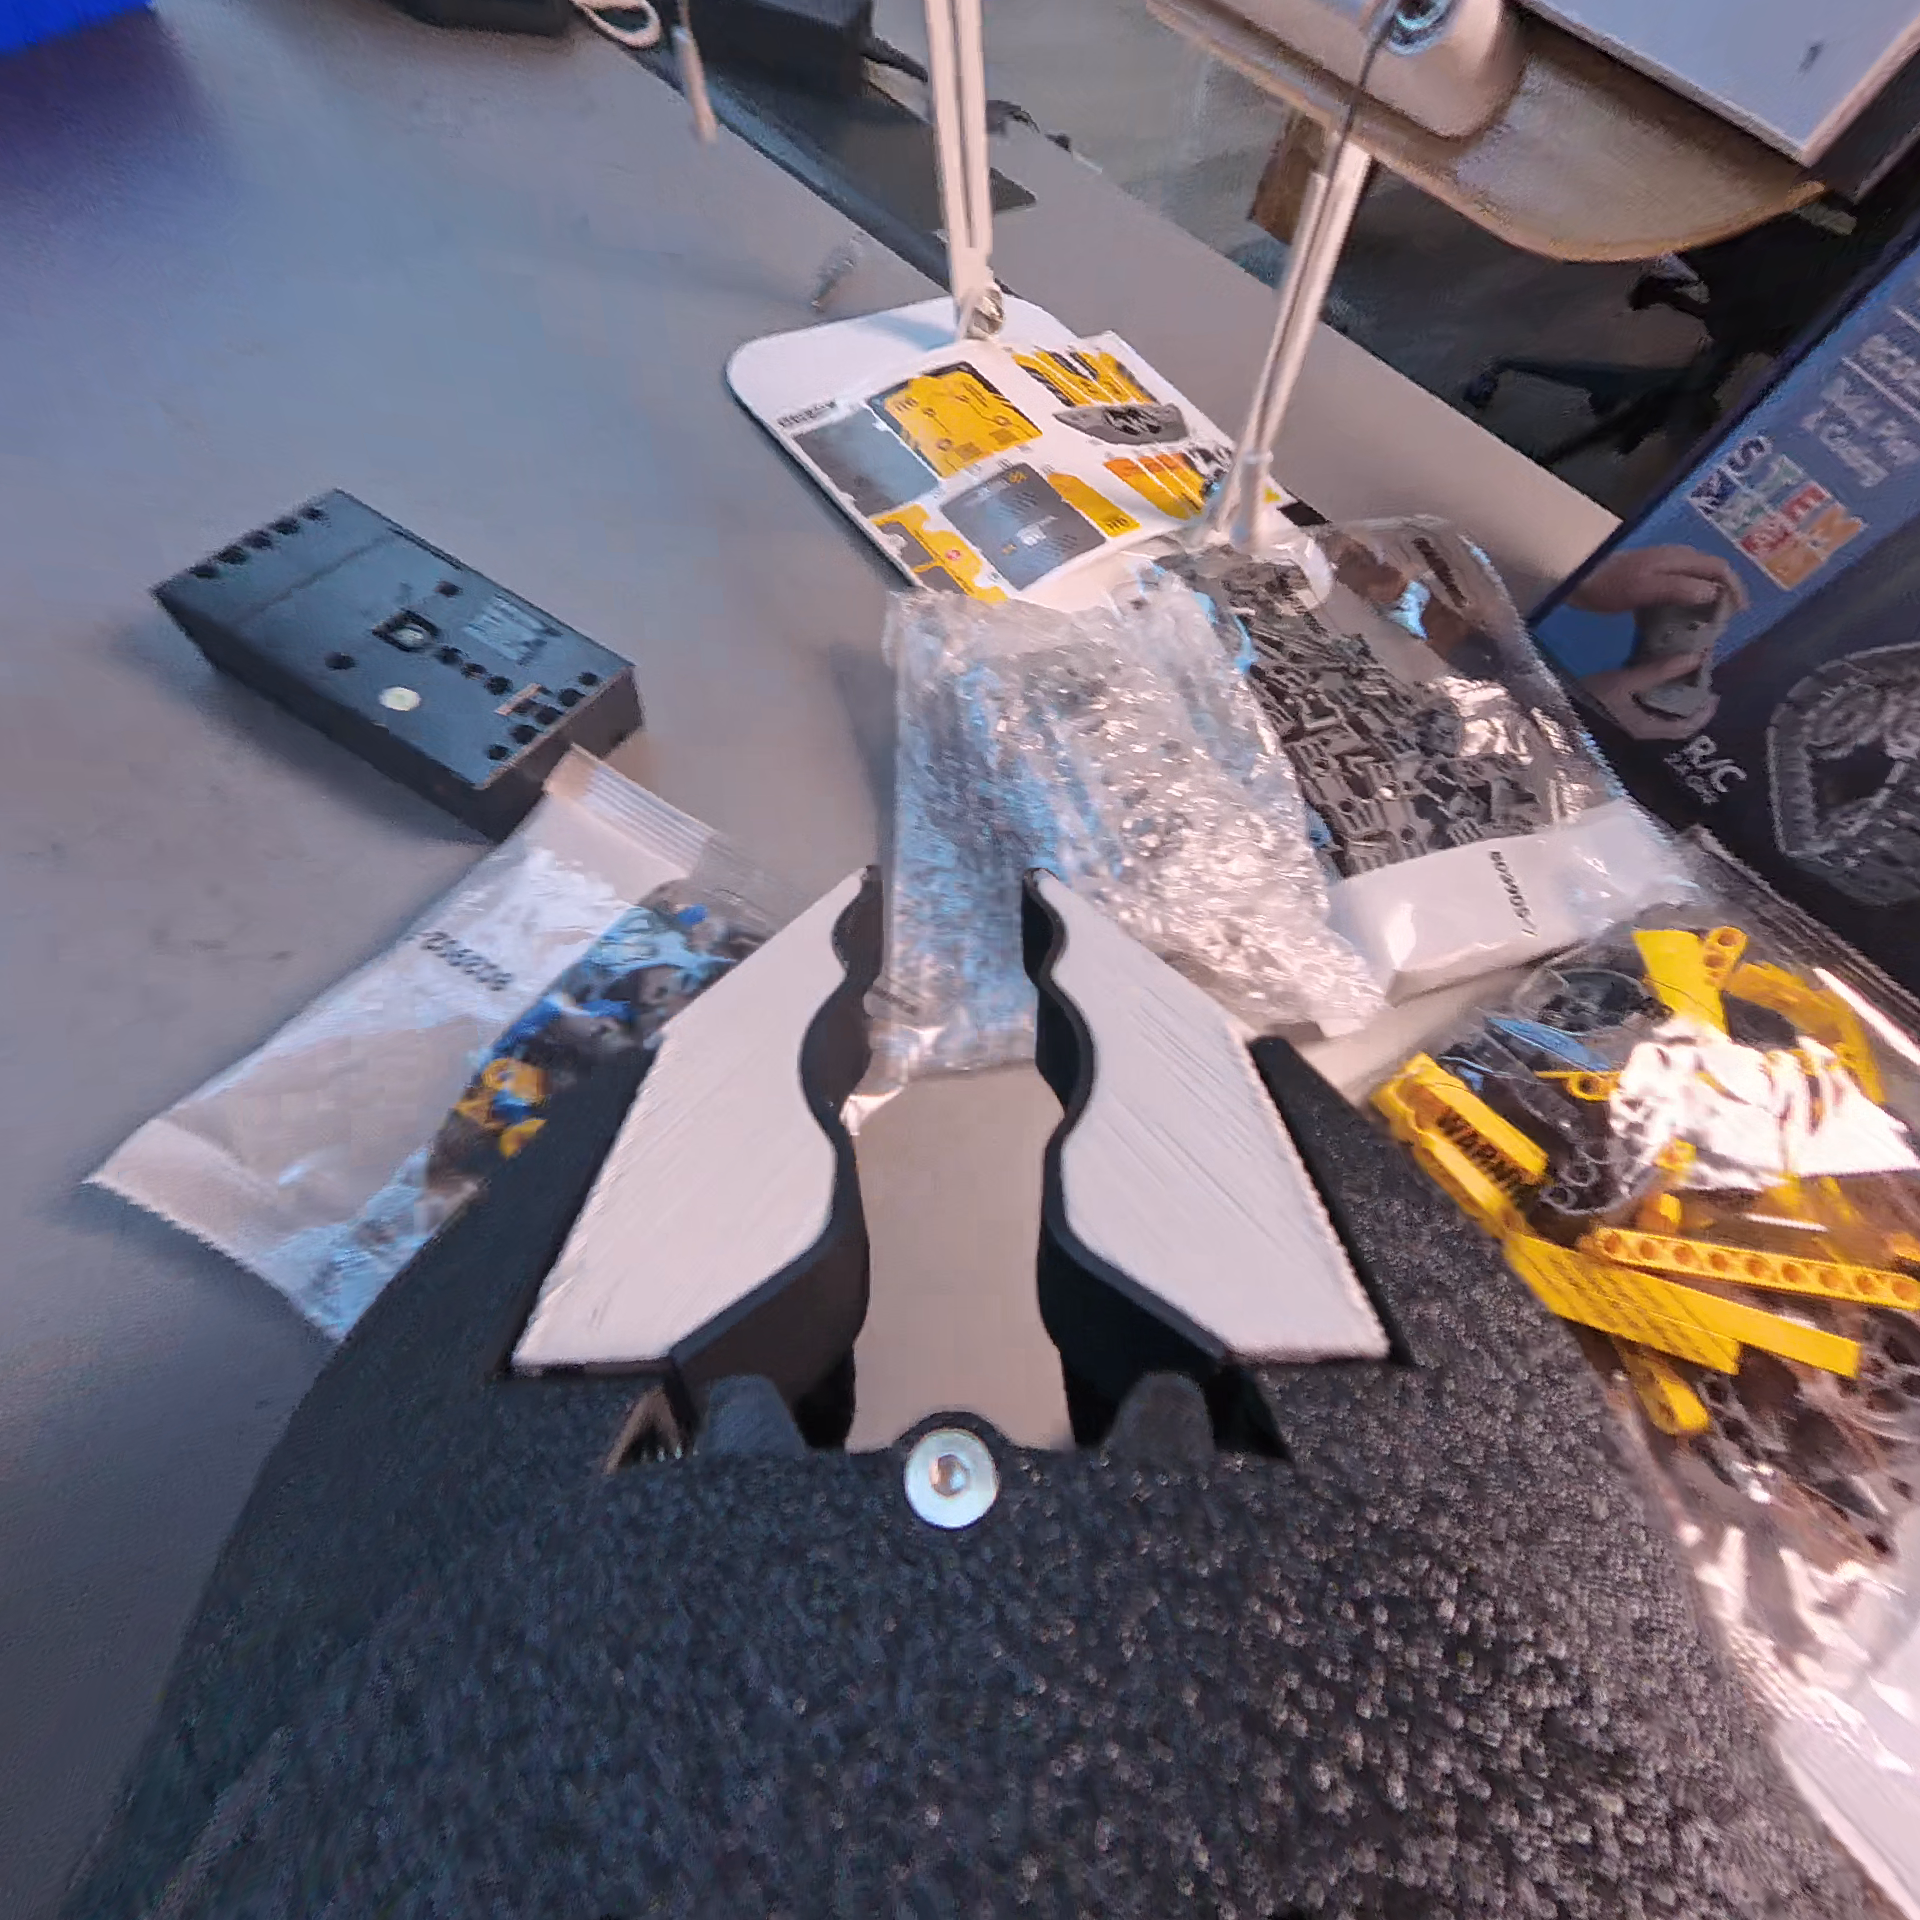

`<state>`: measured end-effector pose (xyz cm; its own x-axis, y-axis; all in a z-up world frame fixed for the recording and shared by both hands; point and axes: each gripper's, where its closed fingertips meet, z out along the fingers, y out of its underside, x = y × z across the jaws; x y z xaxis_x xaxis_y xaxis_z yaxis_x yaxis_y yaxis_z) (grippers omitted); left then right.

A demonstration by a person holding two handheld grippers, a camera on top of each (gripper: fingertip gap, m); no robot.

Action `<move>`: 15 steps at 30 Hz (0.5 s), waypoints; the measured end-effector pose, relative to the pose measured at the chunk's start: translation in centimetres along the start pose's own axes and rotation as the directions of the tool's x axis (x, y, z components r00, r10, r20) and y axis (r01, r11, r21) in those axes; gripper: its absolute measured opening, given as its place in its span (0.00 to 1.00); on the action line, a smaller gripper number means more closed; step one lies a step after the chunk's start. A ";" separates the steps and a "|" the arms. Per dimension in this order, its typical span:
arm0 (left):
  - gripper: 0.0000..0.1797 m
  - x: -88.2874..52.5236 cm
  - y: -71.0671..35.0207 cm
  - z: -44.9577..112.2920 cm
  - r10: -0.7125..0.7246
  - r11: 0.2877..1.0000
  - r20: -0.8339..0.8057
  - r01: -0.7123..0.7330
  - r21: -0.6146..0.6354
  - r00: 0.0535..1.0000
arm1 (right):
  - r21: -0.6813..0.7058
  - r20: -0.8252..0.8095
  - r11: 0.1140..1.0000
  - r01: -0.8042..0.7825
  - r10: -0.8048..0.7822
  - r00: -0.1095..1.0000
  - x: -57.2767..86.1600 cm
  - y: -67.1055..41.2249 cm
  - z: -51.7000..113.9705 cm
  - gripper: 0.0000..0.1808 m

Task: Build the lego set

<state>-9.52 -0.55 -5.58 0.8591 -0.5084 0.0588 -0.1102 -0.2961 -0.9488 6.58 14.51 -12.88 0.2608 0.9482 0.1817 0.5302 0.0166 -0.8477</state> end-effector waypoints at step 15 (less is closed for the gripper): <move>0.26 1.1 6.1 5.5 -0.198 0.980 -0.061 0.197 -0.019 0.978 | -0.235 0.022 0.916 0.326 -0.330 0.944 4.4 2.5 6.3 0.28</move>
<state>-6.55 1.53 -12.95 0.8316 -0.4883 0.2646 0.0522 -0.4055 -0.9126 3.97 20.74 -17.30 0.0536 0.8963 0.4402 0.7600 0.2493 -0.6002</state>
